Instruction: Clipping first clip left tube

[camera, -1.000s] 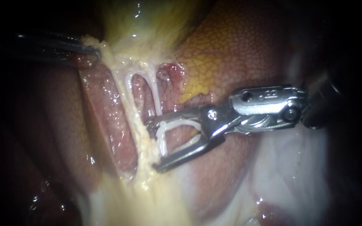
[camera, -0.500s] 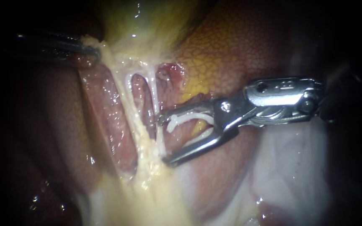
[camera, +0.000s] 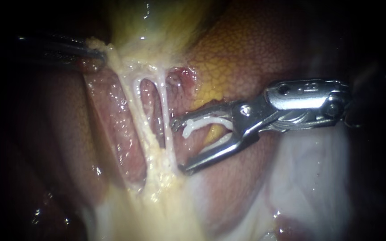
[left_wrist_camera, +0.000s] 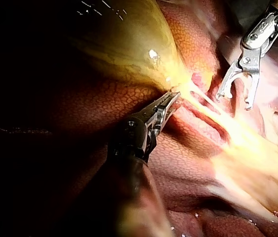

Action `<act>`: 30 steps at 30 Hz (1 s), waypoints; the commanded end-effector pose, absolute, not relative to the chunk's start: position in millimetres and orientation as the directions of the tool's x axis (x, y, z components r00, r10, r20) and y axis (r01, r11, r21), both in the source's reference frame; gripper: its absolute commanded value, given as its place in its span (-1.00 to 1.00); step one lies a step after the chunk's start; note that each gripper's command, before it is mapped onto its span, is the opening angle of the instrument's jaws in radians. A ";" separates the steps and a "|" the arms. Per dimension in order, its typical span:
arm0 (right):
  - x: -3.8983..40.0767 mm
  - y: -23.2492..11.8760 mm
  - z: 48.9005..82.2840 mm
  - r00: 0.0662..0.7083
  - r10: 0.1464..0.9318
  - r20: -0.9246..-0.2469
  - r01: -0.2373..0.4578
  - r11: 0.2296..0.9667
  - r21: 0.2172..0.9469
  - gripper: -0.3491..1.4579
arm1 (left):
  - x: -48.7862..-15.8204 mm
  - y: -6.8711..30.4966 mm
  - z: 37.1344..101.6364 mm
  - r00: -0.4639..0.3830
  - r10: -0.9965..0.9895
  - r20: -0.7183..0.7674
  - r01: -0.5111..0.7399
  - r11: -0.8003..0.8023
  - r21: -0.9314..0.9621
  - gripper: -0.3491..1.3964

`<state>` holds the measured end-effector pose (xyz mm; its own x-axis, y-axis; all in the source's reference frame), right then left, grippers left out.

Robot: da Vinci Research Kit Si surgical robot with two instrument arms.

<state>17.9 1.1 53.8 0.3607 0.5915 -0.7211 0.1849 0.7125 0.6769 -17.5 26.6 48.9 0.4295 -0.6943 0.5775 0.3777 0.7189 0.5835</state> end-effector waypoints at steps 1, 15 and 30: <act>17.9 1.0 53.8 0.361 0.591 -0.721 0.185 0.712 0.677 -0.10 | -17.5 26.6 48.9 0.429 -0.694 0.578 0.377 0.719 0.584 -1.00; 18.1 1.0 53.1 0.352 0.596 -0.722 0.188 0.710 0.678 -0.11 | -17.5 26.5 48.9 0.429 -0.694 0.578 0.378 0.719 0.583 -1.00; 19.9 -0.2 55.1 0.351 0.610 -0.710 0.201 0.692 0.694 -0.12 | -17.6 26.4 49.0 0.429 -0.694 0.578 0.379 0.719 0.582 -1.00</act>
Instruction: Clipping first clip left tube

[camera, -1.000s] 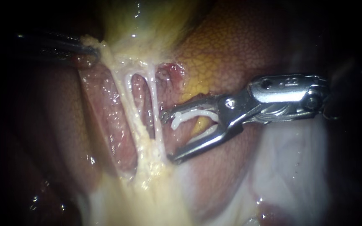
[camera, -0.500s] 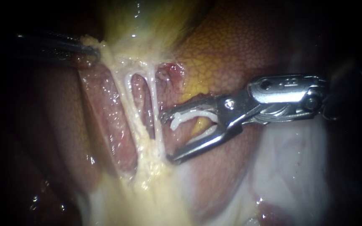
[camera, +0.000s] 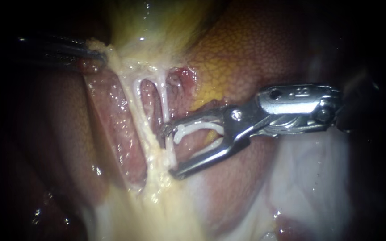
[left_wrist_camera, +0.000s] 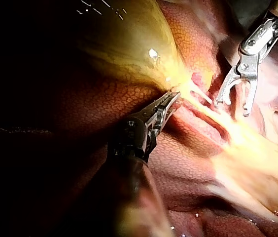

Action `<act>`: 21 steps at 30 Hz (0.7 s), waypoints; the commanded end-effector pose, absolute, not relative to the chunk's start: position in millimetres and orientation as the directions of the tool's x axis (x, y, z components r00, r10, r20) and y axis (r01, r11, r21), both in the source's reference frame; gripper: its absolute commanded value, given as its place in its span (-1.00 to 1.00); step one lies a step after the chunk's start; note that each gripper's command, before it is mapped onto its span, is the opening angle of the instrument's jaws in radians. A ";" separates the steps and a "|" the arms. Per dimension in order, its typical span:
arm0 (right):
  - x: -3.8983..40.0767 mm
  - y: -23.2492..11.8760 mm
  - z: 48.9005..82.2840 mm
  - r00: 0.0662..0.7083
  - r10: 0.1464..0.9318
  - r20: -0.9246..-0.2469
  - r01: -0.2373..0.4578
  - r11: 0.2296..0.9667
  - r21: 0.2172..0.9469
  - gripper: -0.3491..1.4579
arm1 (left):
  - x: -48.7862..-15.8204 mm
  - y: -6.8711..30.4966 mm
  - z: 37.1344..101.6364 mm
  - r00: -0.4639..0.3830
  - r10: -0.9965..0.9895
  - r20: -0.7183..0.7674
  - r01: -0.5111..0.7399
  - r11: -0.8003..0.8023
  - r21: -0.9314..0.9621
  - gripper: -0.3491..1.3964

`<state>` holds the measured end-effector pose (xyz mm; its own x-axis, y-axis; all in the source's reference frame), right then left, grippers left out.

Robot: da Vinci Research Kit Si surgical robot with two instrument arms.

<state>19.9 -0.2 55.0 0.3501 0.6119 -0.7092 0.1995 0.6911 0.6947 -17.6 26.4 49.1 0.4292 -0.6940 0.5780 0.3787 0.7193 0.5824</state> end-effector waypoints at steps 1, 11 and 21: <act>20.0 -0.3 55.4 0.353 0.613 -0.707 0.198 0.689 0.697 -0.12 | -17.6 26.4 49.0 0.429 -0.694 0.578 0.379 0.719 0.582 -1.00; 20.5 -0.3 58.1 0.366 0.646 -0.669 0.181 0.656 0.733 -0.10 | -17.5 26.4 49.0 0.429 -0.694 0.578 0.379 0.719 0.582 -1.00; 21.7 0.0 59.7 0.364 0.685 -0.631 0.183 0.612 0.770 -0.09 | -17.5 26.4 49.0 0.432 -0.694 0.577 0.379 0.720 0.582 -1.00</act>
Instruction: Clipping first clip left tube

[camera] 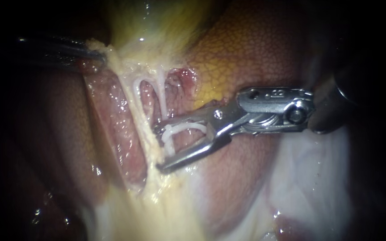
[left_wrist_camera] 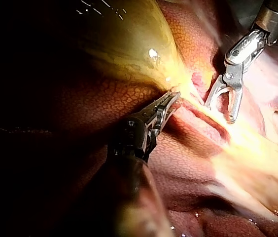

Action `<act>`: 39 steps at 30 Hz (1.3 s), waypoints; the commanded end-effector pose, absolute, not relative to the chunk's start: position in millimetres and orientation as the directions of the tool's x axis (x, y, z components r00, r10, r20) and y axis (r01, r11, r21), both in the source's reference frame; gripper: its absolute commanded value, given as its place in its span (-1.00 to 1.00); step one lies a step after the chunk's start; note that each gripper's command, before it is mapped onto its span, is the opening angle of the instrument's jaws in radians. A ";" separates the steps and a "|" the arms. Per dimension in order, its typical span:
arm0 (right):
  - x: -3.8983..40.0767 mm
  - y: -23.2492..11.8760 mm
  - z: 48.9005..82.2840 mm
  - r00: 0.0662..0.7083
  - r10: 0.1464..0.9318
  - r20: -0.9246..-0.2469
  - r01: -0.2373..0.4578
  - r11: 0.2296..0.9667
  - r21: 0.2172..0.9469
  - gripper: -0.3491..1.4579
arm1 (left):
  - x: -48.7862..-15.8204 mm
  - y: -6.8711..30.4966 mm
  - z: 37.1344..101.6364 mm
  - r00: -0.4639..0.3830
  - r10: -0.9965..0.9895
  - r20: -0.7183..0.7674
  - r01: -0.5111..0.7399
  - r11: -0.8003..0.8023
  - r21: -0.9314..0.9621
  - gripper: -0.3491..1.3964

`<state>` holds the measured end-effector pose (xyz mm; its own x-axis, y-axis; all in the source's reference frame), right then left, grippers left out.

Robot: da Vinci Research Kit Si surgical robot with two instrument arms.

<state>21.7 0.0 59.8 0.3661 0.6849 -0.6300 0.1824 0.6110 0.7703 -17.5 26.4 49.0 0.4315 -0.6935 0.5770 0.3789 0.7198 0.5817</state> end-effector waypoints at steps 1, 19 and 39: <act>21.8 0.0 59.9 0.365 0.688 -0.627 0.181 0.608 0.773 -0.09 | -17.5 26.4 49.0 0.432 -0.694 0.577 0.379 0.720 0.582 -1.00; 22.4 1.2 62.4 0.375 0.692 -0.617 0.196 0.591 0.782 -0.08 | -17.5 26.4 49.1 0.434 -0.693 0.575 0.379 0.720 0.581 -1.00; 24.6 0.9 61.8 0.288 0.720 -0.631 0.253 0.579 0.775 -0.08 | -17.6 26.4 49.3 0.434 -0.693 0.576 0.380 0.721 0.580 -1.00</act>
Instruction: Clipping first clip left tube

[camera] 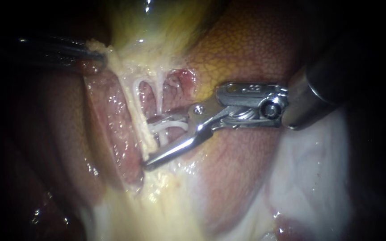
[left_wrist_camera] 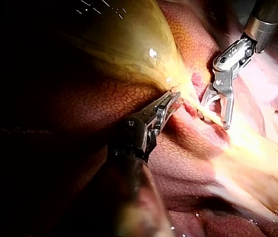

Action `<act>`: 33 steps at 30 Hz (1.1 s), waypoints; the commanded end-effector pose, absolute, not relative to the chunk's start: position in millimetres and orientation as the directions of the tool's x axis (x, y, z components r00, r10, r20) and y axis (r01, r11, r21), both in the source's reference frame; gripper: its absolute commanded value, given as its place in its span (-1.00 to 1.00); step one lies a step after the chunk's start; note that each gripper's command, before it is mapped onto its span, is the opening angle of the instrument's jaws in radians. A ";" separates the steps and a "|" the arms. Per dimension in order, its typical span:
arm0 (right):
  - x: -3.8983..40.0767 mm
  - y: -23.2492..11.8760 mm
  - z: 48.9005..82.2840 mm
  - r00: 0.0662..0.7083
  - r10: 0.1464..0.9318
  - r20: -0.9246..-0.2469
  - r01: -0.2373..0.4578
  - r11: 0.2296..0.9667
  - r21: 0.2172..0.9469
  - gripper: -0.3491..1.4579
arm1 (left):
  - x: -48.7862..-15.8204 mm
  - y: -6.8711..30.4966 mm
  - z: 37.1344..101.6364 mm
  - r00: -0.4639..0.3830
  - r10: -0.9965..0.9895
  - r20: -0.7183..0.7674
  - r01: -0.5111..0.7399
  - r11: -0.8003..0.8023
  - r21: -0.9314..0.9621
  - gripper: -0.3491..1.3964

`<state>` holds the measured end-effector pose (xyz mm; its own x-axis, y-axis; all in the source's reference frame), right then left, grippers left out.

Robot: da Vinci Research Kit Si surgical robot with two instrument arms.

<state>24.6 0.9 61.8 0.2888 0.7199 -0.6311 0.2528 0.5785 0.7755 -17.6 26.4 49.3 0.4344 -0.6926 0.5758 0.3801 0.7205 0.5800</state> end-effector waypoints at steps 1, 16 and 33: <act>24.7 0.9 61.7 0.287 0.720 -0.632 0.258 0.577 0.775 -0.08 | -17.6 26.4 49.3 0.437 -0.692 0.574 0.380 0.721 0.579 -1.00; 25.9 -0.8 60.0 0.222 0.754 -0.618 0.373 0.520 0.768 -0.10 | -17.6 26.4 49.4 0.437 -0.692 0.575 0.380 0.721 0.579 -1.00; 27.3 -1.8 59.7 0.196 0.758 -0.623 0.533 0.451 0.716 -0.15 | -17.6 26.5 49.3 0.437 -0.692 0.574 0.380 0.721 0.580 -1.00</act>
